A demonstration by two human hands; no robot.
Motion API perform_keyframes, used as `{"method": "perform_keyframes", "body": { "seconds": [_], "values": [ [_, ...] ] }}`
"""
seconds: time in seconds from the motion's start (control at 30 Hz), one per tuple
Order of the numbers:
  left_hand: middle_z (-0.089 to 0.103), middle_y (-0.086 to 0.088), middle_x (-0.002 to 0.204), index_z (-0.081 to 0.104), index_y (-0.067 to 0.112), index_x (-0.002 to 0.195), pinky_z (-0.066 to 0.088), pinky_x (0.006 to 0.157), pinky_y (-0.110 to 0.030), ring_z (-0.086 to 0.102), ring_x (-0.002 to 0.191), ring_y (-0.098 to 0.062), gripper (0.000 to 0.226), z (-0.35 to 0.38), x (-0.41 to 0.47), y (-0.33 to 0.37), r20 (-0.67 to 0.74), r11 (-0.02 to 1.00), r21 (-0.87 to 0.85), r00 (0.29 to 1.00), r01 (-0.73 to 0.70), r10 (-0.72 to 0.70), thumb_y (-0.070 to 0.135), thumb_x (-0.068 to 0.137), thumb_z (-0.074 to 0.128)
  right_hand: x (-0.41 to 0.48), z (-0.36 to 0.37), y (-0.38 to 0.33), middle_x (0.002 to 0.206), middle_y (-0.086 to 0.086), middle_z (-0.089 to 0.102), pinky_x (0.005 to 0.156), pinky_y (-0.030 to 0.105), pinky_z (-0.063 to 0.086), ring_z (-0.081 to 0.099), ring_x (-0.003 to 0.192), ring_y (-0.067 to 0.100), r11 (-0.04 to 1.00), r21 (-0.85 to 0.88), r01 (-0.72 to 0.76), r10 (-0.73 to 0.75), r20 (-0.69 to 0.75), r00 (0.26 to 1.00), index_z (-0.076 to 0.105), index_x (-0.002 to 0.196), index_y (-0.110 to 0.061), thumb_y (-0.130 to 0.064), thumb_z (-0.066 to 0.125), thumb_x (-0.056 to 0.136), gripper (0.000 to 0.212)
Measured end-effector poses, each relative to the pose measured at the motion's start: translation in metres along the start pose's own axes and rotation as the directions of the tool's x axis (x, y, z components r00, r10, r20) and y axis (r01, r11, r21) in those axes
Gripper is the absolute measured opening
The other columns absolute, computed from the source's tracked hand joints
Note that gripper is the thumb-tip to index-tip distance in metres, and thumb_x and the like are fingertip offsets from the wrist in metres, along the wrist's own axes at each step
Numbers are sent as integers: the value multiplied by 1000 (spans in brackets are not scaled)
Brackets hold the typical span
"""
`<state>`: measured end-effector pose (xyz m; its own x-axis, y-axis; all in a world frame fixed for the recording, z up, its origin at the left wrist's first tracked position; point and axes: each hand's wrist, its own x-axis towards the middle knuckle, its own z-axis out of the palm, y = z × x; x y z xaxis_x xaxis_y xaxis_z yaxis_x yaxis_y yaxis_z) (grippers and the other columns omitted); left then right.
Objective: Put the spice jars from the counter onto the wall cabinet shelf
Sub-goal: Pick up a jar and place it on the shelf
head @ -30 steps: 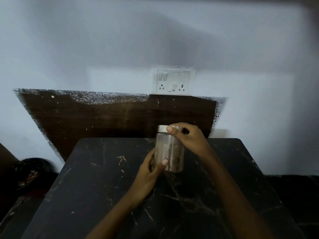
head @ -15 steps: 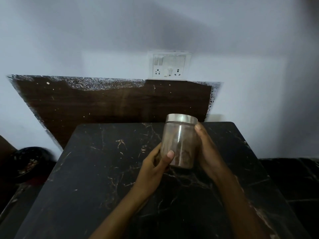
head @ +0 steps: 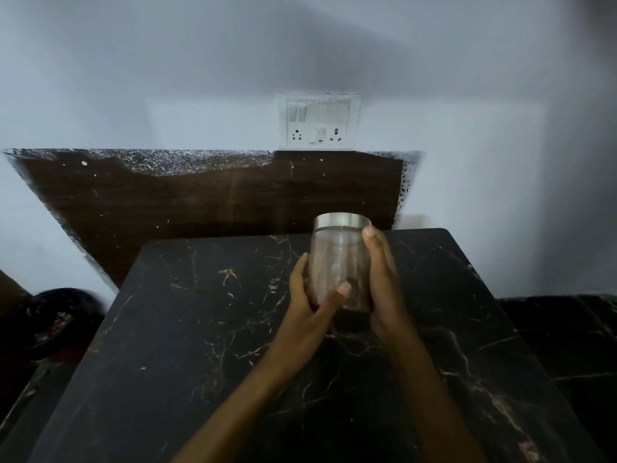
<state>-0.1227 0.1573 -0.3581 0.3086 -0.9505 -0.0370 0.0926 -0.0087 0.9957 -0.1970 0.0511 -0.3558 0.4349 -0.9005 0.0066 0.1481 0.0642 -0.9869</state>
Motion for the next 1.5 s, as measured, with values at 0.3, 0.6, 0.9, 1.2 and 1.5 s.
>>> {"method": "perform_keyframes", "body": {
  "seconds": [0.3,0.6,0.9,1.2,1.5],
  "values": [
    [48,9,123,27,48,126,57,70,-25,65,102,-19,68,-1,-2,-2,-59,990,-142,998,1,-10,54,71,66,-4,-8,-1,138,-4,46,80,31,56,55,117,15,978,207,-39,1,184,983,36,132,-52,-57,41,82,51],
    [43,14,115,31,57,105,57,59,-25,67,91,-23,60,13,-10,-3,-172,981,-196,984,0,-34,56,63,73,-12,-6,0,128,-2,54,72,31,57,64,104,16,957,282,-68,25,153,988,44,126,-47,-47,51,81,46],
    [59,-10,122,41,35,123,57,70,-34,69,98,-28,64,1,-19,-5,78,902,-386,981,195,-179,58,66,63,-17,-14,-2,111,12,70,64,38,58,70,94,26,807,438,-395,273,317,908,53,128,-24,-55,57,68,68],
    [47,13,110,33,55,108,56,61,-20,67,86,-16,69,6,-16,-3,-106,986,-159,992,50,-68,56,50,71,-18,-8,-1,123,6,57,65,33,58,70,91,16,930,337,-146,81,200,976,41,133,-36,-48,57,76,60],
    [59,-4,118,43,35,120,56,68,-27,70,92,-17,72,-1,-13,-6,-36,963,-238,990,123,-135,63,60,70,-14,-12,3,129,9,57,78,42,57,65,105,25,868,452,-206,106,237,966,50,126,-40,-44,52,77,49]
  ]
}}
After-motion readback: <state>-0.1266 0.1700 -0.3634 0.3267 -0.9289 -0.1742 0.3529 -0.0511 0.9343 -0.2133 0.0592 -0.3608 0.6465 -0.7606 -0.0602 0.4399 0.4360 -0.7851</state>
